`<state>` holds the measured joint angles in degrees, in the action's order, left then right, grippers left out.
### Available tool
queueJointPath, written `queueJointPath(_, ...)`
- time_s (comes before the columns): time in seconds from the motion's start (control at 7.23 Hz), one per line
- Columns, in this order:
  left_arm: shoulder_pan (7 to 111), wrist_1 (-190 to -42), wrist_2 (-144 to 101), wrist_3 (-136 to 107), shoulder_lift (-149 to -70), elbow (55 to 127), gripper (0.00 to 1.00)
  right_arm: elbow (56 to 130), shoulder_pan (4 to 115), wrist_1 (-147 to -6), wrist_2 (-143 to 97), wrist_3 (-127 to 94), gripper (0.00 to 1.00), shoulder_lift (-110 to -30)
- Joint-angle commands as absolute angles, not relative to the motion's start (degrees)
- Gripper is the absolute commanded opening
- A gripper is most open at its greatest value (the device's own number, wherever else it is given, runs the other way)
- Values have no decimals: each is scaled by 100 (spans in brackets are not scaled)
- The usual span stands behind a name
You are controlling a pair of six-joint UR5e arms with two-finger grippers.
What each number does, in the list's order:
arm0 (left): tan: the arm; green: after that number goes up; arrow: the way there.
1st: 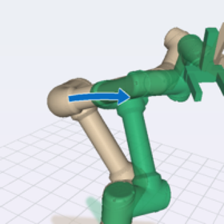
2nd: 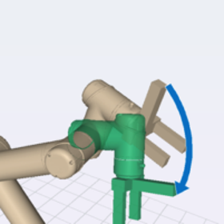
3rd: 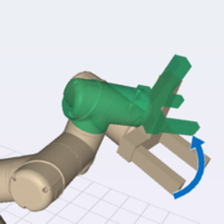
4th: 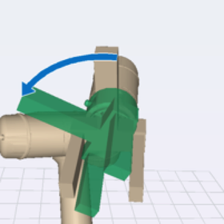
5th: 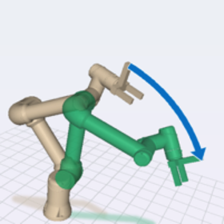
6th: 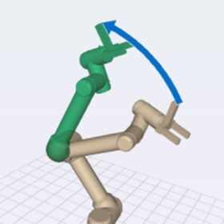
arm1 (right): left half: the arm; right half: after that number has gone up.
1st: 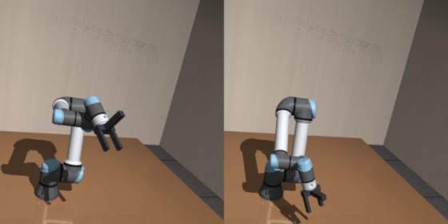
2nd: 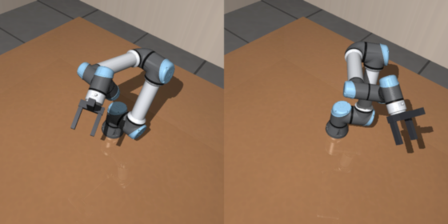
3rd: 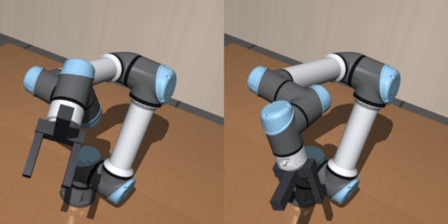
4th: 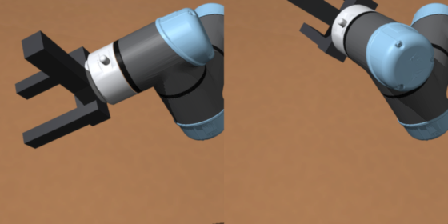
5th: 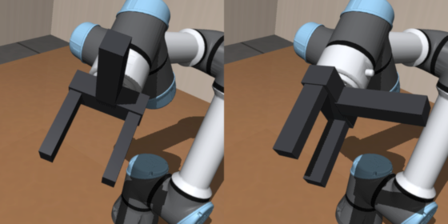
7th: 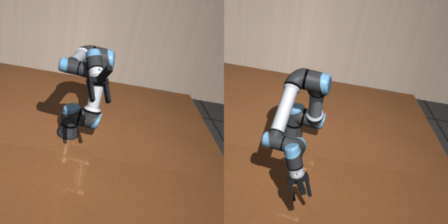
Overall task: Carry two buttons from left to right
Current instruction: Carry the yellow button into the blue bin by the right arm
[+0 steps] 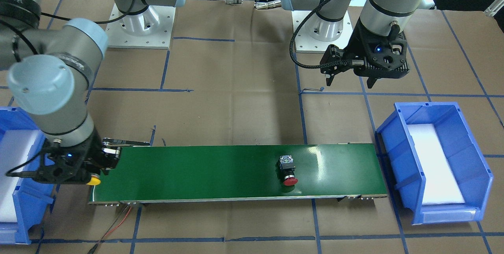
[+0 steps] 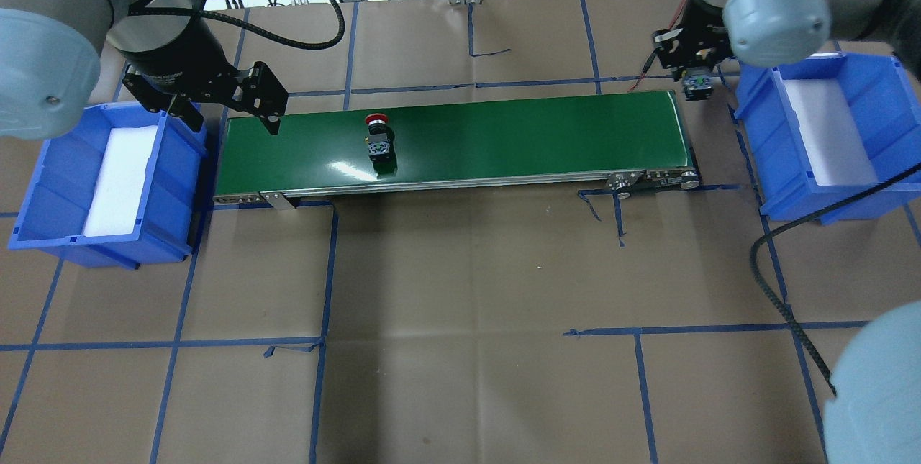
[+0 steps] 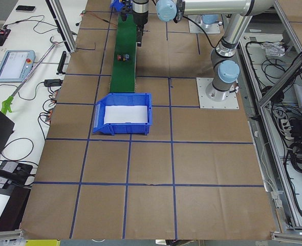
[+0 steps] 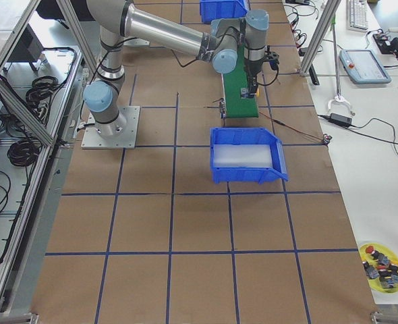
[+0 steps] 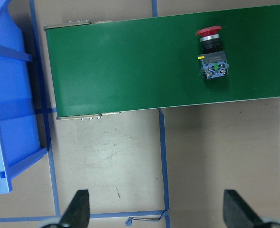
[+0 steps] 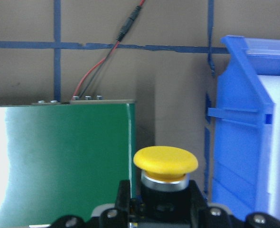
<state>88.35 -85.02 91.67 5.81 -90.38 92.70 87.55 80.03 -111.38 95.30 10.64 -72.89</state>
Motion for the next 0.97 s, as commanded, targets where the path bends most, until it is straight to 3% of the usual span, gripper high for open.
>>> queueJointPath(0.0,8833,-8499,9176,580,-9053,9264,100,8736,6774,-10907,9176,2531,5,-7593)
queueJointPath(0.28,8833,-8499,9193,528,-9044,9264,100,8911,5919,-11003,9000,3790,3,-7576)
queueJointPath(0.83,8877,-8517,9211,211,-9114,9211,100,10439,5695,-13048,8798,4707,3,-7358)
